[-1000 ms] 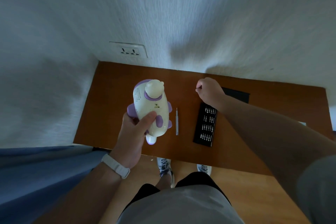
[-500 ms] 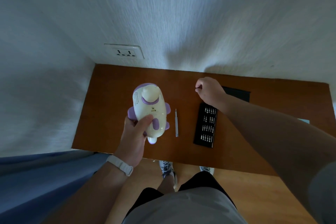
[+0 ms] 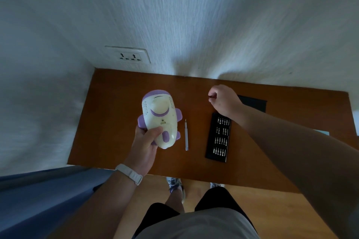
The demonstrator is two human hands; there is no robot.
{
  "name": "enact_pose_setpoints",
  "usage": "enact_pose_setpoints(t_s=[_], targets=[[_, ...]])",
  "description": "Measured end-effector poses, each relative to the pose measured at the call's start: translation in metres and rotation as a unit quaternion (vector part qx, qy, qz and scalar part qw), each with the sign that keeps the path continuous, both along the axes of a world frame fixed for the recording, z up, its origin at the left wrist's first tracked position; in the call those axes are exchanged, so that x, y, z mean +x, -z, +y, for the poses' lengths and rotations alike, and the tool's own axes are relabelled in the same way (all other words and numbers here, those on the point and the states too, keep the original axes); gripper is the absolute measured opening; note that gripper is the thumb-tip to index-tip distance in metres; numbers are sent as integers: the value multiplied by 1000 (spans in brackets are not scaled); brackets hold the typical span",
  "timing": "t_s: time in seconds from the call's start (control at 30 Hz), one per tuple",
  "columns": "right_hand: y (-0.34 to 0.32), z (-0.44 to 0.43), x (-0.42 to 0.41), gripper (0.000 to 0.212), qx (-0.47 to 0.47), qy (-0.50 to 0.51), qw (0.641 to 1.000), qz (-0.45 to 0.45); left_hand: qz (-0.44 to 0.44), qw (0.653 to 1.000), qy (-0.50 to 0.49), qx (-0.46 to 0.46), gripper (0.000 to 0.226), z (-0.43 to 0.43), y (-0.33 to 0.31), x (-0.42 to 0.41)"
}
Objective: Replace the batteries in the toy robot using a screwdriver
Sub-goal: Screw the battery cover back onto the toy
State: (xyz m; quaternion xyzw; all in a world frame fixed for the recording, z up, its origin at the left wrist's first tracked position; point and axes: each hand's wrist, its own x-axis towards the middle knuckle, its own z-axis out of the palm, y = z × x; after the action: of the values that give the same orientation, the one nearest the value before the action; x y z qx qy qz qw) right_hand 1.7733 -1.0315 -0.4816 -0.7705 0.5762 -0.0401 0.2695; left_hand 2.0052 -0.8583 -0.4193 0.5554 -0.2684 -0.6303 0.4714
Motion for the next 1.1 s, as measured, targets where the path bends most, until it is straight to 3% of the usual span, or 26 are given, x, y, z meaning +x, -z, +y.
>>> enact_pose_setpoints(t_s=[0.2, 0.53, 0.83, 1.1], targets=[[1, 1, -1, 23, -3, -4, 1000, 0, 29, 999, -11, 27, 67, 11, 9, 7], [5, -2, 4, 13, -13, 11, 1000, 17, 24, 998, -38, 40, 66, 17, 8, 4], [-4, -1, 11, 8, 34, -31, 997, 61, 16, 998, -58, 27, 61, 20, 11, 4], [-10, 26, 14, 11, 3, -14, 1000, -23, 4, 994, -94, 53, 45, 33, 15, 5]])
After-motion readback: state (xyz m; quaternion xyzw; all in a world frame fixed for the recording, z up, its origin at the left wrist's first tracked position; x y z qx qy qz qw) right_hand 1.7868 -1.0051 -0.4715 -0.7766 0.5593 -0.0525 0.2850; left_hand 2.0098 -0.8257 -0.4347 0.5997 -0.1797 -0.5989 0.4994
